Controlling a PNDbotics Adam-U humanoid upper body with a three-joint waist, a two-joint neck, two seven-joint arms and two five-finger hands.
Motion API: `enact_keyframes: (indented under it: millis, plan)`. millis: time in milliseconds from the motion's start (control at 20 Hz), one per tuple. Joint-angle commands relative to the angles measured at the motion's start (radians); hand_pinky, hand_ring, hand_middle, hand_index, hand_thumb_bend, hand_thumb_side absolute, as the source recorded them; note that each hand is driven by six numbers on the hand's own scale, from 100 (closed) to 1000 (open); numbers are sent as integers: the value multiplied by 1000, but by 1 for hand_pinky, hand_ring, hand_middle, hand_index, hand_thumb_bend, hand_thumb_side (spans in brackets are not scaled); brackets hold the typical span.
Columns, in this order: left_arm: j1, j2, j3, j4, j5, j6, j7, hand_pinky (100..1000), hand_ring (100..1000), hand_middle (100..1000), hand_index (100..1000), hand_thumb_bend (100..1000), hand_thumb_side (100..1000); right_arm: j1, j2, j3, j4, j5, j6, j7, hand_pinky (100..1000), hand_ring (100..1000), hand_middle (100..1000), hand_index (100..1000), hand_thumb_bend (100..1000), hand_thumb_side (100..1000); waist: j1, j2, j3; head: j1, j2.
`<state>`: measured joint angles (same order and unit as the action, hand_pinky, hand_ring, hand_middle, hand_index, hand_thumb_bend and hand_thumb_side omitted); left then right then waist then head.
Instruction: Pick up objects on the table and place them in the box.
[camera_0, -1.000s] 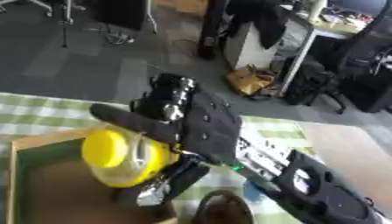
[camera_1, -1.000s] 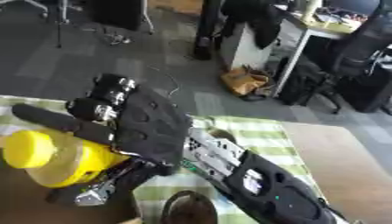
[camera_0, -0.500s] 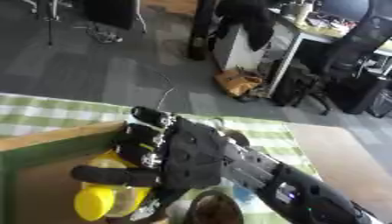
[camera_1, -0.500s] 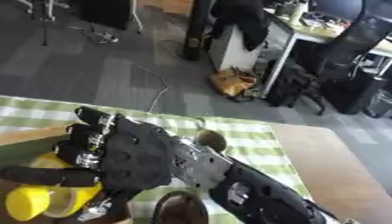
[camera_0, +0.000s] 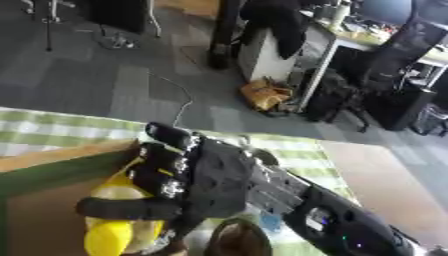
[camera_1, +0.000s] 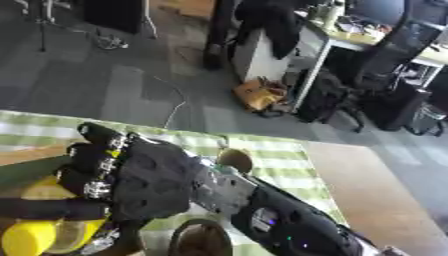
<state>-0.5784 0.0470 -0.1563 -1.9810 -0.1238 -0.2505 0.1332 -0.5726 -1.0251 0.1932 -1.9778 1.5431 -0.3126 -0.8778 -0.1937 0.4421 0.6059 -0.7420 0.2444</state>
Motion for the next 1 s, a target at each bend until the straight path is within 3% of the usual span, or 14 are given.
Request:
enact_keyframes:
  millis: [50,400,450,500,550,600,650,700,850,1000]
  plan:
    - [-3,5,-5,-19,11,1,-5,818,864,805,721,105,1000,-21,-47,-33,-3,-44,6,-23,294,283,257,440,100,887,9,-17,-2,-13,4]
    - [-1,5,-10,-19,21,3,-17,818,862,804,721,105,1000,-19,-72,-66,-15,-84,31,-19,327,328,278,455,100,906,10,-15,-5,-12,-1]
    - [0,5,-11,-19,21,4,-19,820,862,804,721,105,1000,-17,-73,-69,-5,-81,37,-7,461,581,440,540,100,996,11,-15,-5,-14,0]
    - [0,4,-11,-19,22,4,-21,819,861,802,721,105,1000,-17,-73,-71,2,-78,42,5,623,795,572,665,100,1000,11,-15,-5,-15,0]
    - [1,4,-11,-19,23,5,-23,817,860,801,720,105,1000,-17,-72,-70,7,-75,49,17,762,938,683,721,100,1000,11,-14,-5,-16,0]
    - [1,4,-11,-19,24,5,-24,816,860,800,719,105,1000,-17,-72,-69,9,-74,54,27,836,1000,767,778,100,1000,11,-14,-5,-17,1]
    - [1,3,-12,-19,26,5,-26,816,859,799,718,105,1000,-16,-73,-69,15,-70,57,44,926,1000,875,875,155,1000,12,-14,-5,-18,3]
    - [1,2,-13,-19,27,5,-29,816,859,799,718,105,1000,-16,-73,-69,17,-66,59,61,960,1000,940,919,293,1000,12,-14,-5,-19,4]
    - [2,1,-14,-19,32,5,-33,814,859,799,718,105,1000,-17,-74,-69,21,-68,58,100,979,1000,1000,952,303,1000,12,-14,-5,-18,2]
    - [2,1,-15,-19,37,5,-38,815,859,799,717,105,1000,-16,-74,-70,18,-77,54,118,980,1000,1000,963,335,1000,13,-12,-6,-17,-1]
